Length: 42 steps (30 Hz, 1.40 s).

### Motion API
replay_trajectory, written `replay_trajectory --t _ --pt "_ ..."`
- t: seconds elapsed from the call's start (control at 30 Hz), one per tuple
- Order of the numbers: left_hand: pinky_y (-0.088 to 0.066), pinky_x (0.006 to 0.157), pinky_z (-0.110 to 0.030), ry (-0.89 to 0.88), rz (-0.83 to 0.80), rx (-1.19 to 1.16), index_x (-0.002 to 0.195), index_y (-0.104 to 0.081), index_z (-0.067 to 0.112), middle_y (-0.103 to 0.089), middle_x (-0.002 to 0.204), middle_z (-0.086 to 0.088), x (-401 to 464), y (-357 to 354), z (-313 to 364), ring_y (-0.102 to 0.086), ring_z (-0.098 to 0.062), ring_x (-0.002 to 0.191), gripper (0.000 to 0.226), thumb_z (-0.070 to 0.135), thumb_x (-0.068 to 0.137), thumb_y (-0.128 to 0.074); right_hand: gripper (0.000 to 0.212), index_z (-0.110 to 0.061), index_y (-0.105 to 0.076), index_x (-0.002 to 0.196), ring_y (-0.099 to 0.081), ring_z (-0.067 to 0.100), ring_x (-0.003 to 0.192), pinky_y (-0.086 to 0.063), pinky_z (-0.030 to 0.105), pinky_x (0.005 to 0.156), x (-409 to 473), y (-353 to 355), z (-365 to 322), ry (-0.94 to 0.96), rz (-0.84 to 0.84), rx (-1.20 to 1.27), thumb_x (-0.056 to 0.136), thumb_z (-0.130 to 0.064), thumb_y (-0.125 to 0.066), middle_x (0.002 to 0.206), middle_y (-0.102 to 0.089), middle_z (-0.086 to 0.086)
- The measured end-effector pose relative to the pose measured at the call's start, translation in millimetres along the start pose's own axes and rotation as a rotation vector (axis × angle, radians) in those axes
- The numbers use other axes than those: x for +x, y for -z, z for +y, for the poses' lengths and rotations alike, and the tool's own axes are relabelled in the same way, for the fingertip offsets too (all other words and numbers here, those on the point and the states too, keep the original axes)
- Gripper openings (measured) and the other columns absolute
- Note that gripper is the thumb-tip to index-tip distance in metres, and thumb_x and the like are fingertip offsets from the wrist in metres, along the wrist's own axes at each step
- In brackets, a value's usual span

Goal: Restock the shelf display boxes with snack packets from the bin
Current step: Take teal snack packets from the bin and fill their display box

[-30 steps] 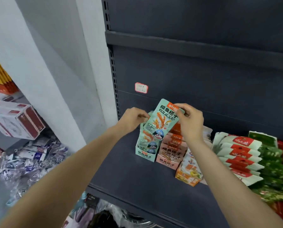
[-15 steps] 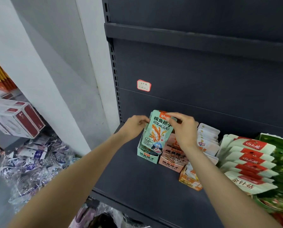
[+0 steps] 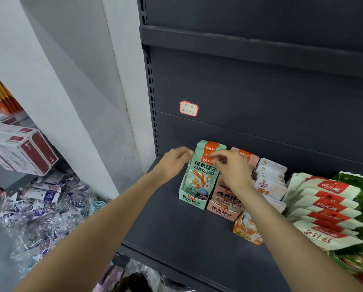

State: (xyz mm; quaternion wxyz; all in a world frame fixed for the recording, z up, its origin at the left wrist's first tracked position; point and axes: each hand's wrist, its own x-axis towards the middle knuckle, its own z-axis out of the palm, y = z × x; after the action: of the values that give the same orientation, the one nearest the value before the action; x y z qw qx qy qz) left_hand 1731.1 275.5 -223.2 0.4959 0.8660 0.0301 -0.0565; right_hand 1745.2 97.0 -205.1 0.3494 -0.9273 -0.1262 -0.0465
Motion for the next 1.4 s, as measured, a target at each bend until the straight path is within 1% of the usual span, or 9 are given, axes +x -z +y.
replay_trajectory --t 0.17,0.3,0.47,0.6,0.77,0.87,1.1,1.27,1.4 --pt "-0.042 0.069 -0.009 -0.029 0.002 0.021 0.118 -0.058 0.018 -0.063 0.115 0.004 -2.0 -2.0 1.4 -0.057 -0.006 0.101 0.024 0.024 0.098 -0.046 0.024 -0.017 -0.068 0.110 -0.059 0.005 0.093 -0.047 0.016 0.079 2.3 -2.7 2.8 -0.005 -0.073 -0.015 0.088 -0.012 -0.064 0.107 -0.069 -0.001" --pt "-0.046 0.061 -0.007 -0.066 0.053 0.119 0.122 -0.056 0.017 -0.058 0.122 -0.001 -9.2 -1.9 6.1 -0.057 -0.008 0.102 0.027 0.021 0.095 -0.052 0.025 -0.018 -0.066 0.115 -0.060 0.010 0.099 -0.046 0.020 0.079 -2.0 3.4 -4.2 -0.004 -0.051 -0.045 0.089 -0.016 -0.063 0.113 -0.066 0.000" --pt "-0.049 0.079 -0.021 -0.171 0.224 0.233 0.115 -0.059 0.018 -0.059 0.111 0.003 -48.3 4.7 7.7 -0.059 -0.008 0.096 0.023 0.022 0.092 -0.056 0.026 -0.020 -0.065 0.115 -0.061 0.010 0.099 -0.051 0.027 0.085 -28.6 -0.6 -27.0 0.043 -0.027 0.006 0.089 -0.017 -0.063 0.115 -0.065 -0.002" --pt "-0.051 0.078 -0.030 -0.185 0.270 0.293 0.113 -0.060 0.020 -0.062 0.104 0.005 -97.9 10.9 -5.7 -0.058 -0.008 0.088 0.023 0.024 0.091 -0.055 0.025 -0.019 -0.067 0.109 -0.061 0.014 0.094 -0.050 0.035 0.086 -69.9 -20.9 -52.6 0.051 -0.057 0.097 0.087 -0.011 -0.061 0.108 -0.066 -0.001" --pt "-0.050 0.076 -0.033 -0.135 0.273 0.339 0.113 -0.060 0.019 -0.064 0.098 0.004 -180.8 29.2 -50.6 -0.058 -0.013 0.083 0.023 0.026 0.092 -0.055 0.021 -0.020 -0.066 0.109 -0.057 0.003 0.085 -0.040 0.005 0.071 -145.0 -60.2 -87.0 0.046 -0.170 0.158 0.091 -0.014 -0.058 0.104 -0.065 -0.003" --pt "-0.051 0.075 -0.038 -0.061 0.270 0.310 0.111 -0.061 0.015 -0.065 0.096 -0.003 -245.5 42.7 -97.8 -0.060 -0.019 0.081 0.022 0.019 0.090 -0.057 0.021 -0.018 -0.067 0.109 -0.057 0.003 0.083 -0.037 0.001 0.069 -203.9 -93.8 -107.4 0.008 -0.240 0.180 0.091 -0.014 -0.058 0.103 -0.066 -0.002" --pt "-0.034 0.102 -0.035 0.227 0.190 0.506 0.136 -0.045 0.015 -0.042 0.142 -0.006 -404.1 64.3 -217.6 -0.038 -0.024 0.132 0.047 0.027 0.092 -0.056 0.029 -0.012 -0.062 0.117 -0.056 0.010 0.086 -0.040 0.015 0.080 -336.0 -192.7 -134.9 -0.113 -0.420 0.152 0.089 -0.012 -0.059 0.110 -0.063 0.006" --pt "-0.026 0.110 -0.034 0.302 -0.011 0.526 0.150 -0.010 0.019 -0.004 0.158 0.002 -468.6 66.1 -264.5 -0.016 -0.017 0.144 0.077 0.031 0.091 -0.058 0.054 -0.018 -0.041 0.139 -0.046 0.020 0.122 -0.035 0.026 0.097 -396.5 -241.2 -137.7 -0.197 -0.613 0.073 0.089 -0.024 -0.062 0.133 -0.049 0.007" --pt "-0.016 0.114 -0.029 0.243 0.005 0.465 0.150 -0.008 0.018 -0.006 0.158 0.003 -483.9 66.9 -283.8 -0.014 -0.015 0.144 0.084 0.021 0.087 -0.064 0.076 -0.017 -0.027 0.147 -0.030 0.023 0.134 -0.026 0.029 0.107 -423.9 -269.8 -132.8 -0.199 -0.761 0.028 0.085 -0.034 -0.067 0.146 -0.034 0.006"
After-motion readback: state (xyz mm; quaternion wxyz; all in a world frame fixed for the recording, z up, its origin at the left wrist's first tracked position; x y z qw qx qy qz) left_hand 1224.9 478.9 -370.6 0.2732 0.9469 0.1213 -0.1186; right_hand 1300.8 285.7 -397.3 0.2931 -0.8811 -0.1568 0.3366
